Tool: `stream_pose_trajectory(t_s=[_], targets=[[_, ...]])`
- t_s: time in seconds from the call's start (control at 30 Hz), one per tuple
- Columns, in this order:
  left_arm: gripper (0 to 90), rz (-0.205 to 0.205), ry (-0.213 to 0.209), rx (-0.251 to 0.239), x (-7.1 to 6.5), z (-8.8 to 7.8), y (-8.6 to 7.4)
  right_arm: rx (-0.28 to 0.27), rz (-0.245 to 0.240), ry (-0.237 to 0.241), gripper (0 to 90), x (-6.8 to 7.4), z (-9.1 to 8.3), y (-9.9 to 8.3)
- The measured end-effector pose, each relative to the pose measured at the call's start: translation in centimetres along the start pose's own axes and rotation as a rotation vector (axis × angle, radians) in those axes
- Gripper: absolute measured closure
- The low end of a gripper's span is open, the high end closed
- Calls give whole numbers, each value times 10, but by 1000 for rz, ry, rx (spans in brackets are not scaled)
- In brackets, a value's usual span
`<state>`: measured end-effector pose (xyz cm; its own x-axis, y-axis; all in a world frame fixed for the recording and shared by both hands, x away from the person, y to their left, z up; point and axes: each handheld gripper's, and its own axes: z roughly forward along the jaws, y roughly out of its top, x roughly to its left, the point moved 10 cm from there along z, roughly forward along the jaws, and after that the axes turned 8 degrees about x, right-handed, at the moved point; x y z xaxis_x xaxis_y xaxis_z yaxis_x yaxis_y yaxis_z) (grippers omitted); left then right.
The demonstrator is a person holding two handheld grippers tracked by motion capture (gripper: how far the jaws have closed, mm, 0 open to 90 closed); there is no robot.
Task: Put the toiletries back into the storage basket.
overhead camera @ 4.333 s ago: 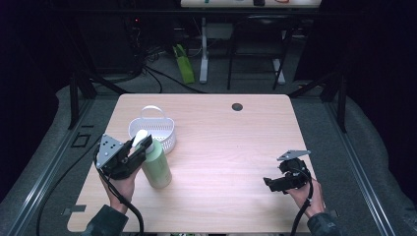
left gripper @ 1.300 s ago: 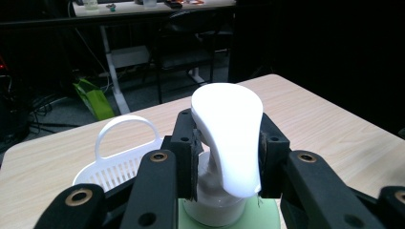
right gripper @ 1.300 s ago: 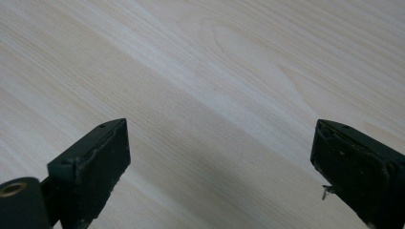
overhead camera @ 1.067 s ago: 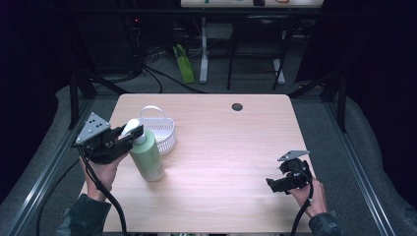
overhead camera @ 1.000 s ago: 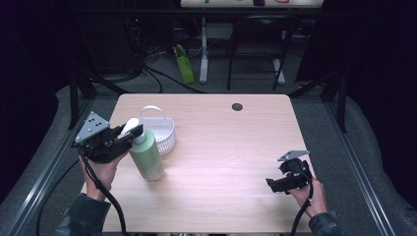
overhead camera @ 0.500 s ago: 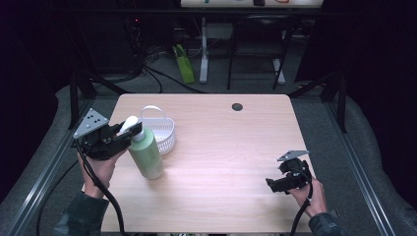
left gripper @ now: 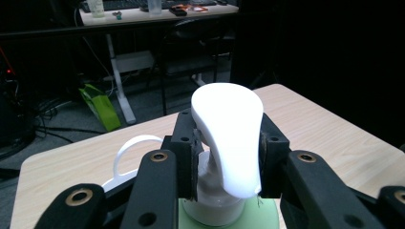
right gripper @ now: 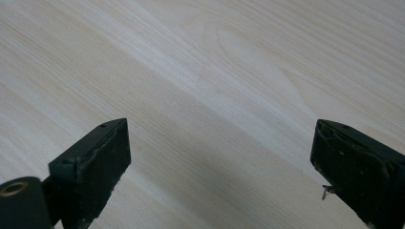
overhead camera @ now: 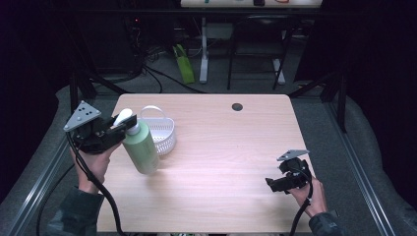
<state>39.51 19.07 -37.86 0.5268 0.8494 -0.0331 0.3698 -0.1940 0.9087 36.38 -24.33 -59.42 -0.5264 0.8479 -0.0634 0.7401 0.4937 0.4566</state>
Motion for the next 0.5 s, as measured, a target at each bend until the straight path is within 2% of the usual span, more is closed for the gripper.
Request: stream_pose_trajectory(t_s=[0.5], targets=[[677,2,3,-11,5,-6,13,4,-8,1,59,-1,1,0]])
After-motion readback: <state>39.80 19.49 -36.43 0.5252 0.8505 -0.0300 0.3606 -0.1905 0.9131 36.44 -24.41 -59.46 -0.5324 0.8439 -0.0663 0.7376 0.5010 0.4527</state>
